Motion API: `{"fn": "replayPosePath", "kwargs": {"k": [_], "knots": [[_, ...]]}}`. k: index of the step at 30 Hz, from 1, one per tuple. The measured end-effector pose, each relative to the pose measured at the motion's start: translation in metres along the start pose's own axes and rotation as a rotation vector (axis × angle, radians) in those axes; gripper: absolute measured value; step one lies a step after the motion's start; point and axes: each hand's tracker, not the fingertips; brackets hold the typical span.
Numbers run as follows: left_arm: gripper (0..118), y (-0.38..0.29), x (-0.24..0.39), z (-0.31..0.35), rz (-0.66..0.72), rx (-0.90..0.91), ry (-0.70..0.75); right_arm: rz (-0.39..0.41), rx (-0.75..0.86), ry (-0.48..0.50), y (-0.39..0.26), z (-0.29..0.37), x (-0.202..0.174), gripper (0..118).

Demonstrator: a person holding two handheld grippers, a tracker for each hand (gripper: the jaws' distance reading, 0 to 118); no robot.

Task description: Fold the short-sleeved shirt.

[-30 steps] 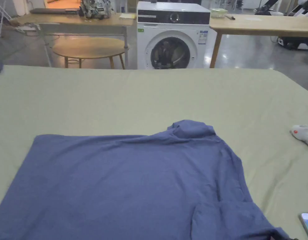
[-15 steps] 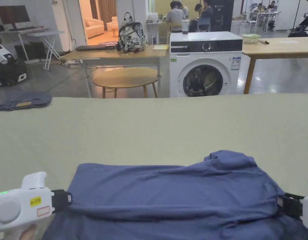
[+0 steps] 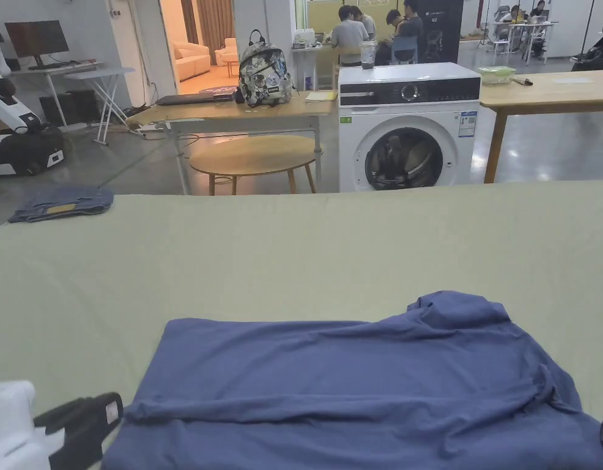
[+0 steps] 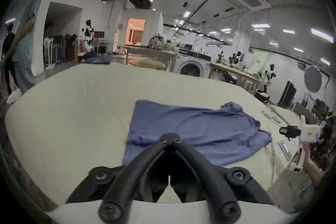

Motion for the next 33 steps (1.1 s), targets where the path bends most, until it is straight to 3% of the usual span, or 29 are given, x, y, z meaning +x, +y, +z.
{"fn": "replayPosePath", "kwargs": {"k": [7, 11, 12, 14, 16, 19, 22, 23, 24, 26, 27, 28, 29, 30, 31, 33], "knots": [[0, -0.036, -0.008, 0.018, 0.084, -0.064, 0.039, 0.026, 0.009, 0.014, -0.034, 0.021, -0.020, 0], [0, -0.025, -0.024, 0.003, 0.076, -0.073, 0.075, -0.016, 0.013, 0.036, -0.025, 0.022, -0.020, 0], [3, -0.024, -0.028, -0.006, 0.071, -0.110, 0.086, -0.027, 0.014, 0.046, -0.024, 0.023, -0.019, 0], [39, -0.023, -0.041, -0.033, 0.098, -0.191, 0.079, -0.047, 0.011, 0.056, -0.021, 0.026, -0.020, 0], [45, -0.025, -0.053, -0.057, 0.150, -0.215, 0.069, -0.051, 0.011, 0.054, -0.022, 0.026, -0.017, 0], [45, -0.030, -0.064, -0.102, 0.136, -0.278, 0.129, -0.030, -0.004, 0.037, -0.025, 0.025, -0.013, 0], [42, -0.045, -0.070, -0.141, 0.155, -0.455, 0.153, -0.020, -0.024, 0.020, -0.026, 0.027, -0.015, 0], [35, -0.043, -0.064, -0.140, 0.113, -0.442, 0.206, -0.020, -0.027, 0.017, -0.025, 0.026, -0.014, 0], [5, -0.036, -0.056, -0.133, 0.084, -0.381, 0.200, -0.019, -0.029, 0.015, -0.025, 0.026, -0.014, 0], [1, -0.040, -0.045, -0.142, 0.057, -0.449, 0.137, -0.021, -0.032, 0.014, -0.018, 0.022, -0.014, 0], [1, -0.041, -0.040, -0.147, 0.004, -0.456, 0.211, -0.020, -0.032, 0.013, -0.014, 0.017, -0.014, 0], [1, -0.043, -0.037, -0.150, -0.032, -0.453, 0.210, -0.017, -0.035, 0.001, -0.008, 0.008, -0.013, 6], [1, -0.043, -0.038, -0.153, -0.014, -0.454, 0.210, -0.003, -0.049, -0.039, -0.004, -0.003, -0.011, 26], [1, -0.043, -0.040, -0.153, -0.002, -0.454, 0.208, 0.015, -0.072, -0.076, 0.002, -0.014, -0.011, 61], [1, -0.041, -0.041, -0.152, 0.005, -0.453, 0.205, 0.028, -0.097, -0.094, 0.006, -0.029, -0.009, 69], [1, -0.042, -0.041, -0.153, 0.008, -0.459, 0.198, -0.030, -0.144, -0.098, 0.008, -0.062, 0.007, 69]]}}
